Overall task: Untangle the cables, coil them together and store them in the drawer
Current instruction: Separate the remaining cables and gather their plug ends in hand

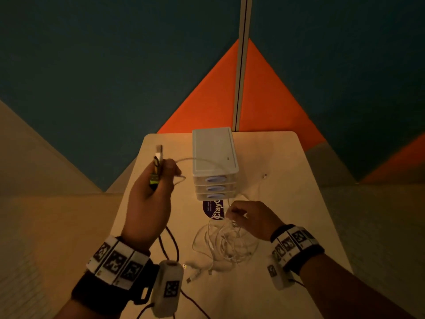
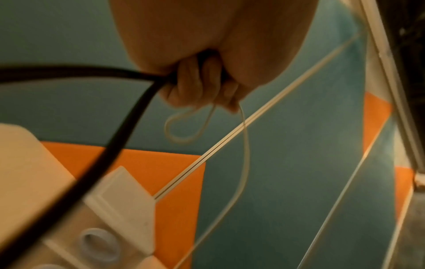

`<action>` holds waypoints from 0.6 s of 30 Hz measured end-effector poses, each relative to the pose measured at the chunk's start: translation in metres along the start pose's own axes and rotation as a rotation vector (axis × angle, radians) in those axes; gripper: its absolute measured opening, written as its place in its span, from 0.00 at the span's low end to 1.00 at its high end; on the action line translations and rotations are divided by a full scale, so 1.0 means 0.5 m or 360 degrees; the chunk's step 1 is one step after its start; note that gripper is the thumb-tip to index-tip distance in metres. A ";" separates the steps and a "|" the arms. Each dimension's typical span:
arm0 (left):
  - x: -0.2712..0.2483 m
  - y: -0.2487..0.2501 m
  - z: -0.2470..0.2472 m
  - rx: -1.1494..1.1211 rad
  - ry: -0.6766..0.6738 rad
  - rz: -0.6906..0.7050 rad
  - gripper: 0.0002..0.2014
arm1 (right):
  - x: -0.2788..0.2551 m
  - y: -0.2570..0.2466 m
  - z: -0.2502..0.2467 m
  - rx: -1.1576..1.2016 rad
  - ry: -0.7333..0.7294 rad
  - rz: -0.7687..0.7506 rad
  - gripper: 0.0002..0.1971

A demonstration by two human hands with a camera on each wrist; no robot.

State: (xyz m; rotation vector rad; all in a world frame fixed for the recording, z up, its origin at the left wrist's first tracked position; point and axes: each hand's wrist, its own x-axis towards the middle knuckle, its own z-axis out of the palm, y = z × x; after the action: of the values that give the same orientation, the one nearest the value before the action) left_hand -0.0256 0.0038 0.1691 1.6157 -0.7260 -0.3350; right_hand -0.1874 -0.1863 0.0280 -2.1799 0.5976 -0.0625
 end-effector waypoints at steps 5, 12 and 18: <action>-0.029 -0.029 0.029 0.0411 -0.0316 -0.0045 0.18 | -0.004 -0.069 -0.043 0.0362 0.0362 -0.0223 0.04; -0.032 -0.063 0.084 0.0697 -0.0480 -0.0021 0.26 | -0.023 -0.121 -0.047 -0.0145 0.0129 -0.0404 0.10; -0.022 -0.083 0.090 0.0982 -0.0705 0.0021 0.18 | -0.035 -0.133 -0.014 -0.0321 0.0026 -0.0444 0.21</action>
State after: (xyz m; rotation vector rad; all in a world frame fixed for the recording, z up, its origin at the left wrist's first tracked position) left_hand -0.0501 -0.0233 0.1186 2.1423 -1.2653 -0.5002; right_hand -0.1785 -0.1488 0.0852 -2.4494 0.3155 -0.1748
